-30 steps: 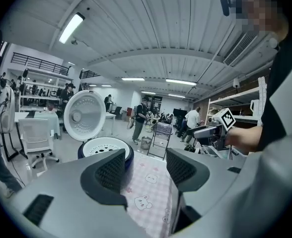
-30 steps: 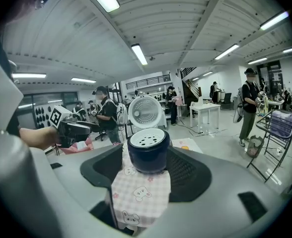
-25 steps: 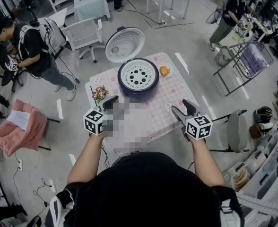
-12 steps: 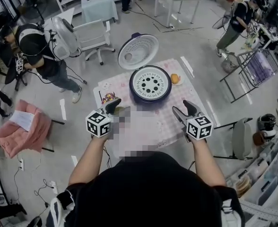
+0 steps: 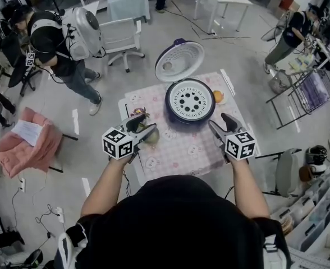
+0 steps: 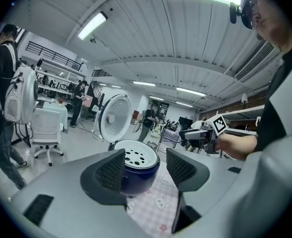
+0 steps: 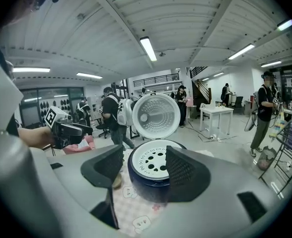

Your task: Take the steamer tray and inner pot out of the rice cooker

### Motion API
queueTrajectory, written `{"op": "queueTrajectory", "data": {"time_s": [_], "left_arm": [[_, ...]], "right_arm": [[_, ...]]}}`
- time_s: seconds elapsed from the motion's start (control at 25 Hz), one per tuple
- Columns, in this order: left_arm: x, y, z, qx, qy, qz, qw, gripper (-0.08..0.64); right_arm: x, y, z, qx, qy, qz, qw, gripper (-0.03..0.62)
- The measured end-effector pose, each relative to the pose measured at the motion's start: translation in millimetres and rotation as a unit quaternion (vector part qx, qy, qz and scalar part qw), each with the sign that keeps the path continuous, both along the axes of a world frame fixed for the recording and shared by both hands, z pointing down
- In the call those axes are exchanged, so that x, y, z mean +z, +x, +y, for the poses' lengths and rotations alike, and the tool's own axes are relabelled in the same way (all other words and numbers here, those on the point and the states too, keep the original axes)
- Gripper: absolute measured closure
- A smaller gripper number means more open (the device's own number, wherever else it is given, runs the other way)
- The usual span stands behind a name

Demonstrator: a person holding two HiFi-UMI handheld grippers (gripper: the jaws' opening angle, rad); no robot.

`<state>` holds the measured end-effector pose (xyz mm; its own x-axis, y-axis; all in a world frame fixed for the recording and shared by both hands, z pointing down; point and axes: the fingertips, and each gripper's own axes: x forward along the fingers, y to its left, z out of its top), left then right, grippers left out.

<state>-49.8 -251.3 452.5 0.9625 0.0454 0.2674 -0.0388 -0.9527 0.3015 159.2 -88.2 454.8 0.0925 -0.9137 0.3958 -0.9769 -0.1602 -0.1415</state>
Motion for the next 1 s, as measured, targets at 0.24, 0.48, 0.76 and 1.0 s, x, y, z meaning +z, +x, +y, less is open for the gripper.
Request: {"op": "queueTrajectory", "data": {"time_s": [0.24, 0.48, 0.76, 1.0], "left_arm": [[3, -6, -12, -0.029, -0.001, -0.006, 0.9996, 0.295], [5, 7, -11, -0.070, -0.008, -0.007, 0.9975, 0.295], [10, 23, -1, -0.117, -0.016, -0.011, 0.9929, 0.295], [18, 29, 5, -0.146, -0.022, -0.021, 0.9889, 0.295]], "right_arm": [[10, 23, -20, -0.021, -0.019, -0.001, 1.000, 0.311], [14, 48, -42, -0.077, -0.038, 0.011, 0.996, 0.313], [28, 62, -67, -0.168, -0.072, 0.029, 0.983, 0.314], [42, 64, -89, -0.238, -0.098, 0.037, 0.966, 0.314]]}}
